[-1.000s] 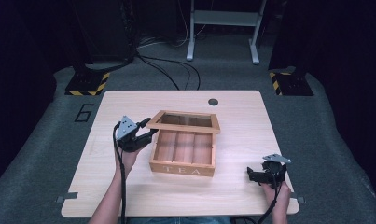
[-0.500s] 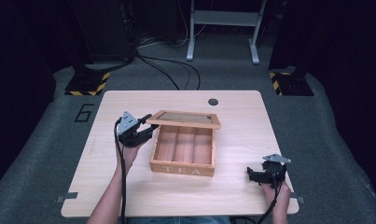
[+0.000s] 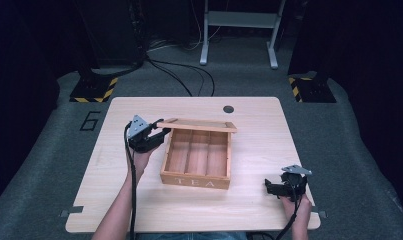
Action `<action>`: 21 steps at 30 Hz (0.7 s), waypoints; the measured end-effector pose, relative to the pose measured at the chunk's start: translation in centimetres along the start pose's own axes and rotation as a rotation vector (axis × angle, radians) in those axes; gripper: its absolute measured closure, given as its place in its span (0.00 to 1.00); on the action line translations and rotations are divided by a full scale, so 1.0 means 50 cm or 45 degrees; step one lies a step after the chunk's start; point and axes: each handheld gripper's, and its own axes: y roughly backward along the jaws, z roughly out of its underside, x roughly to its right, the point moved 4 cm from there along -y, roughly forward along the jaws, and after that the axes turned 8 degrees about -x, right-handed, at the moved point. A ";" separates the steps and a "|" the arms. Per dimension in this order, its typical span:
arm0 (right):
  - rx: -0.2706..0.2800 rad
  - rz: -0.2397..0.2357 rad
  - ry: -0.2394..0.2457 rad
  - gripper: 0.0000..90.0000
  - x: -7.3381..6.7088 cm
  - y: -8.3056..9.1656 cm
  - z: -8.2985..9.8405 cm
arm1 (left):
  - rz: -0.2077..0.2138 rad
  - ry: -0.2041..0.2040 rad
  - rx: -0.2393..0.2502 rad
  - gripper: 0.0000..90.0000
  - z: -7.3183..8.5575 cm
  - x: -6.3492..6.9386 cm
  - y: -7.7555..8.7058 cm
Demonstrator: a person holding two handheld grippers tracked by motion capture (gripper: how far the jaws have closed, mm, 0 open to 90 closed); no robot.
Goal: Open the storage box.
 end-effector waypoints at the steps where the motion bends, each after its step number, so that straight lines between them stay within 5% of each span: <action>1: 0.000 0.000 0.000 0.02 0.000 0.000 0.000 | 0.001 -0.002 -0.011 0.65 0.000 0.000 -0.002; 21: 0.003 0.002 -0.008 0.02 -0.001 0.000 0.000 | -0.012 0.018 -0.001 0.67 -0.002 0.000 -0.018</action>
